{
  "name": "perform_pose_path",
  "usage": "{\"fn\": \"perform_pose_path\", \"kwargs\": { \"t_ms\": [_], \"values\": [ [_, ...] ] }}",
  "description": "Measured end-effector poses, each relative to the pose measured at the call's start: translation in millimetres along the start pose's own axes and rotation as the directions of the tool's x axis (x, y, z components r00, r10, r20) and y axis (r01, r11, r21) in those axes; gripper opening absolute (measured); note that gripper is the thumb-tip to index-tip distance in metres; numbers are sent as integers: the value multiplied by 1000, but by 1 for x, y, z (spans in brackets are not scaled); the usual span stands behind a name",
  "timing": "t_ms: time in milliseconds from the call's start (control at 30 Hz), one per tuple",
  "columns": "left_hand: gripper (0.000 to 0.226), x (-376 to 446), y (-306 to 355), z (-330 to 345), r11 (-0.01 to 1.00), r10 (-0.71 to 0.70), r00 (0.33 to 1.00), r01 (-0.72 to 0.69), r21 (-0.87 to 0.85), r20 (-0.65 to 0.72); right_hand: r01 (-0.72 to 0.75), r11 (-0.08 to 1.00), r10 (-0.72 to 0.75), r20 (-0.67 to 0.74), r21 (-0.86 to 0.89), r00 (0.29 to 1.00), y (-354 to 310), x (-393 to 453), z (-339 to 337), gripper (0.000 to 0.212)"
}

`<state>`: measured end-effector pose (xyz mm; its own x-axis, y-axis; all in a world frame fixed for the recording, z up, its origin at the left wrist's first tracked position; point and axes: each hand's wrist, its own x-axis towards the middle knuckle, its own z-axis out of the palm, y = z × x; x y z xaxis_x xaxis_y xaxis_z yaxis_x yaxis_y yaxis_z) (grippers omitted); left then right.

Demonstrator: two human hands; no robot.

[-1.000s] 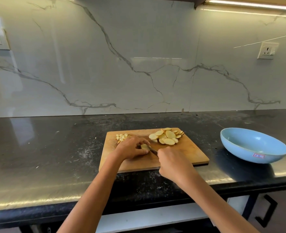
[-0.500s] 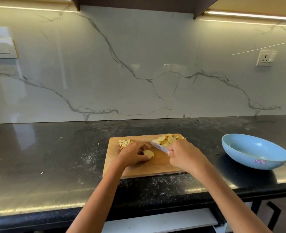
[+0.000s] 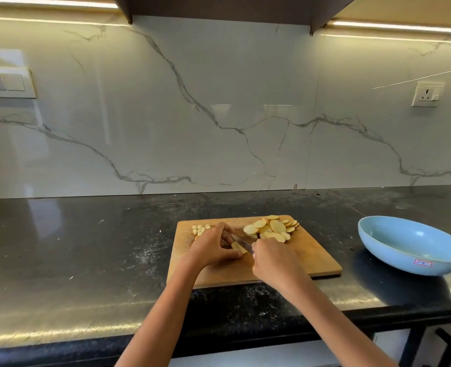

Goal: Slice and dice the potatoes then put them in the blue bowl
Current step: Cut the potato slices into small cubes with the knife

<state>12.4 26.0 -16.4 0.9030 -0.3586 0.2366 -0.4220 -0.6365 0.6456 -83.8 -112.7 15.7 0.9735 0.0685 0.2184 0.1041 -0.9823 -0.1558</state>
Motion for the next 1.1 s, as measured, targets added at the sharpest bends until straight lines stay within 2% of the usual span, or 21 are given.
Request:
{"fn": "perform_pose_path", "kwargs": {
  "t_ms": [100,200,267,400,567,767,867,933,1033,1100],
  "values": [
    [55,1,1,0,1000,11,999,-12,-12,-36,5,1000,-5,16,-15,1000,-5,-1,0,18],
    [53,1,1,-1,999,16,998,-14,32,-62,33,999,-32,33,-22,999,-11,2,0,9],
    [52,0,1,-1,998,22,998,-18,54,-65,43,999,-42,45,-21,998,-12,1,0,15],
    [47,-2,4,-3,993,24,1000,-23,113,-12,73,995,-69,57,-71,996,-5,-11,1,16],
    [27,-3,6,-3,988,54,997,-62,141,59,105,992,-99,83,-64,992,5,-33,-2,13],
    [28,-3,6,-3,988,50,998,-57,147,48,89,993,-78,137,-75,988,14,-43,-16,6],
    [31,-4,4,-3,989,55,997,-61,135,48,76,994,-62,161,-82,985,22,-41,-27,23],
    [37,-3,3,-3,991,50,998,-54,119,38,58,997,-52,114,-46,992,23,-36,-31,28],
    [51,-3,0,-4,997,21,1000,-22,79,16,39,999,-39,-11,-37,999,16,-27,-25,16],
    [56,-1,-1,-4,998,13,1000,-13,55,5,32,999,-32,-22,-19,999,10,-19,-15,12]
  ]
}}
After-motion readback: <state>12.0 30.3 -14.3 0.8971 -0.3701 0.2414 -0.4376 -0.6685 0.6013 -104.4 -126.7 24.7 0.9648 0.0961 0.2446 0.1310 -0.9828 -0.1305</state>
